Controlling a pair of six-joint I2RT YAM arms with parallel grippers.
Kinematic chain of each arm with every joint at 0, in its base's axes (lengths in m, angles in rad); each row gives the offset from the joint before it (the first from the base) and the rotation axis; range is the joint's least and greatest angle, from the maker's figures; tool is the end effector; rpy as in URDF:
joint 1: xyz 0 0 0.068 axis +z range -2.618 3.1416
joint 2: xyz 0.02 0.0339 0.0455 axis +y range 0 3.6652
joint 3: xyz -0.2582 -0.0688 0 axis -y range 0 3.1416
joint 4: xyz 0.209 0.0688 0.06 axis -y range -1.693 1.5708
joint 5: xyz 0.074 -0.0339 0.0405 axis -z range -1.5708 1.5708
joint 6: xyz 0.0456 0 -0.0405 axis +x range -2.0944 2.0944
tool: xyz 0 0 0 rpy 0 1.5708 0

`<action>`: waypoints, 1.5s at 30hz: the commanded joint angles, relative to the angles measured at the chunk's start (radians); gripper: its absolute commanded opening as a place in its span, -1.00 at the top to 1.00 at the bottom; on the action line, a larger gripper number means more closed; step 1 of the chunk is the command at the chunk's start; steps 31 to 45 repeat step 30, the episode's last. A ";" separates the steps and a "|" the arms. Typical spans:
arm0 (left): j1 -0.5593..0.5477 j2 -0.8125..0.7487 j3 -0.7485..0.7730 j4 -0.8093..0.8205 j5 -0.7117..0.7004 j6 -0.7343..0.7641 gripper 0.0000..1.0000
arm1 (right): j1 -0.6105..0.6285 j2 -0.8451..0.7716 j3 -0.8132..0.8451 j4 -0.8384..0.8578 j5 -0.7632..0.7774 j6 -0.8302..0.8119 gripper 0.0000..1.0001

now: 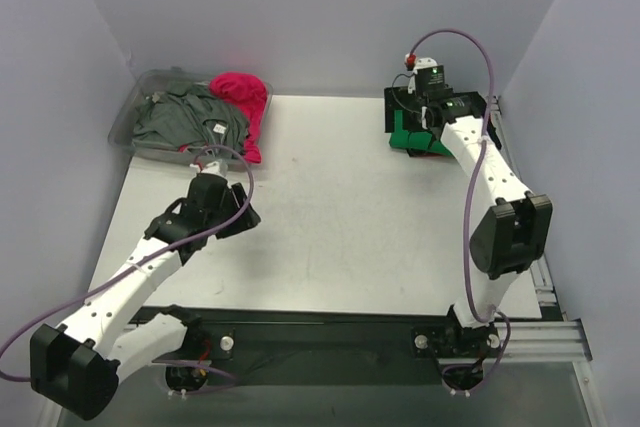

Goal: Fold and stack the t-shirts
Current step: Put the neatly folded tshirt into the corner of the board with the right arm

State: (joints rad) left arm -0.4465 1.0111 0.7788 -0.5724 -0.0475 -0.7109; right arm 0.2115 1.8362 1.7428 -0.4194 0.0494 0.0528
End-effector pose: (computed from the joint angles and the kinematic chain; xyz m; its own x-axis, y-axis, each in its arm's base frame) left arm 0.1660 -0.0771 0.2564 -0.7546 -0.3614 -0.5477 -0.1198 0.8965 -0.4265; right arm 0.3970 0.0829 0.3443 -0.4879 -0.0508 -0.8714 -0.1421 0.9896 0.0218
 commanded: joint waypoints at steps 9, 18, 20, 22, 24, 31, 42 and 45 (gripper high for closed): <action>-0.009 -0.210 -0.010 0.002 -0.161 0.041 -0.40 | 0.255 -0.509 -0.639 0.116 -0.089 0.143 -1.00; -0.006 -0.308 -0.041 -0.017 -0.215 0.076 -0.84 | 0.327 -0.879 -0.968 0.148 0.078 0.263 -1.00; -0.008 -0.319 -0.047 -0.017 -0.218 0.082 -0.90 | 0.327 -0.952 -1.011 0.143 0.111 0.265 -1.00; -0.008 -0.333 -0.055 -0.017 -0.218 0.085 -0.95 | 0.327 -1.009 -1.035 0.136 0.164 0.266 -1.00; -0.008 -0.347 -0.058 -0.018 -0.225 0.090 -0.95 | 0.325 -1.038 -1.045 0.128 0.213 0.275 -1.00; -0.008 -0.374 -0.053 -0.026 -0.259 0.113 -0.95 | 0.328 -1.101 -1.063 0.114 0.311 0.294 -1.00; -0.008 -0.374 -0.053 -0.026 -0.259 0.113 -0.95 | 0.328 -1.101 -1.063 0.114 0.311 0.294 -1.00; -0.008 -0.374 -0.053 -0.026 -0.259 0.113 -0.95 | 0.328 -1.101 -1.063 0.114 0.311 0.294 -1.00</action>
